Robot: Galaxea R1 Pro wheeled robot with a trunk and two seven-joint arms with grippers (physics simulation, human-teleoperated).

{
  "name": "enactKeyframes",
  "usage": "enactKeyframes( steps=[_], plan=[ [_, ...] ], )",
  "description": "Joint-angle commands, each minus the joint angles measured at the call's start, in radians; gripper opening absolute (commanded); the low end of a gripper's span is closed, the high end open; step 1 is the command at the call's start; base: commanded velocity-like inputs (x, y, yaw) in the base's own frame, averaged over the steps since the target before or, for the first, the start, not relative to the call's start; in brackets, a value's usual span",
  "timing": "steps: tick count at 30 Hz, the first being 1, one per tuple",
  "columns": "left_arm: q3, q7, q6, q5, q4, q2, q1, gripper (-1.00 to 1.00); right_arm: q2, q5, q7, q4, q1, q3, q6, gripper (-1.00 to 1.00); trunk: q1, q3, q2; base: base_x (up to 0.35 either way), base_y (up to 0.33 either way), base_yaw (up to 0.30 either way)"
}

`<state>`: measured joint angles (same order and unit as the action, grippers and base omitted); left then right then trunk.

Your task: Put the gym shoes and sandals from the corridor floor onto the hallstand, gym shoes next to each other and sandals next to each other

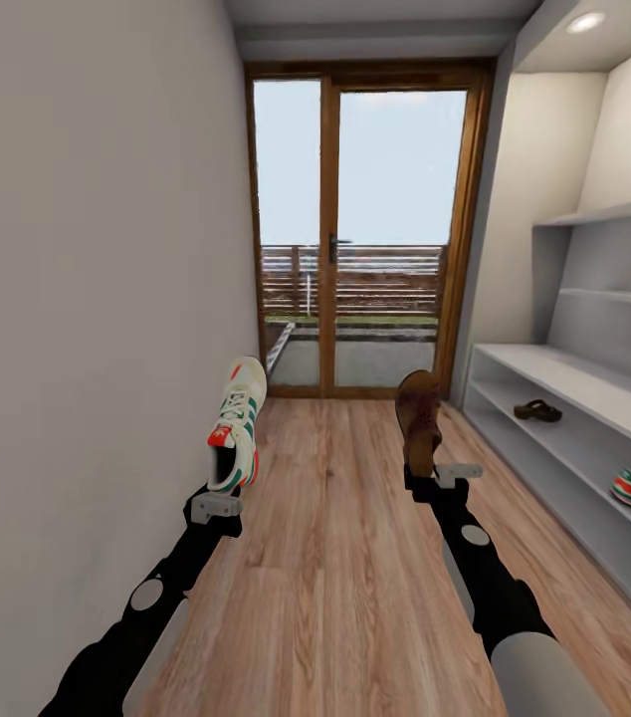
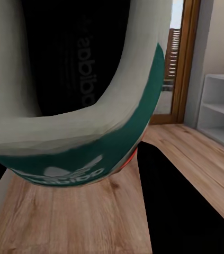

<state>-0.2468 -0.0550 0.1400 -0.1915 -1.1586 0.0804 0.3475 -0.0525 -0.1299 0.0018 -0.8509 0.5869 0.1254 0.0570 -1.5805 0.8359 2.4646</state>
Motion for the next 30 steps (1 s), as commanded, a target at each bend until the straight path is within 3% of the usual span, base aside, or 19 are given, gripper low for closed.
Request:
enactKeyframes(
  steps=[1,18,30],
  plan=[
    [-0.002,-0.003,0.003,-0.010,0.000,0.001,0.001,-1.00,-0.001,-0.008,0.000,0.000,0.001,0.003,0.003,-1.00,0.000,0.001,0.000,0.348,0.000,0.000],
    [-0.002,-0.003,0.003,-0.011,0.000,0.001,0.001,-1.00,-0.001,-0.008,0.000,0.004,0.001,0.003,0.003,-1.00,0.000,0.001,0.000,0.348,0.000,-0.013],
    [-0.002,-0.003,0.003,-0.011,0.000,0.001,0.001,-1.00,-0.001,-0.008,0.000,0.005,0.001,0.003,0.003,-1.00,0.000,0.001,0.000,0.348,0.000,-0.277]
  ],
)
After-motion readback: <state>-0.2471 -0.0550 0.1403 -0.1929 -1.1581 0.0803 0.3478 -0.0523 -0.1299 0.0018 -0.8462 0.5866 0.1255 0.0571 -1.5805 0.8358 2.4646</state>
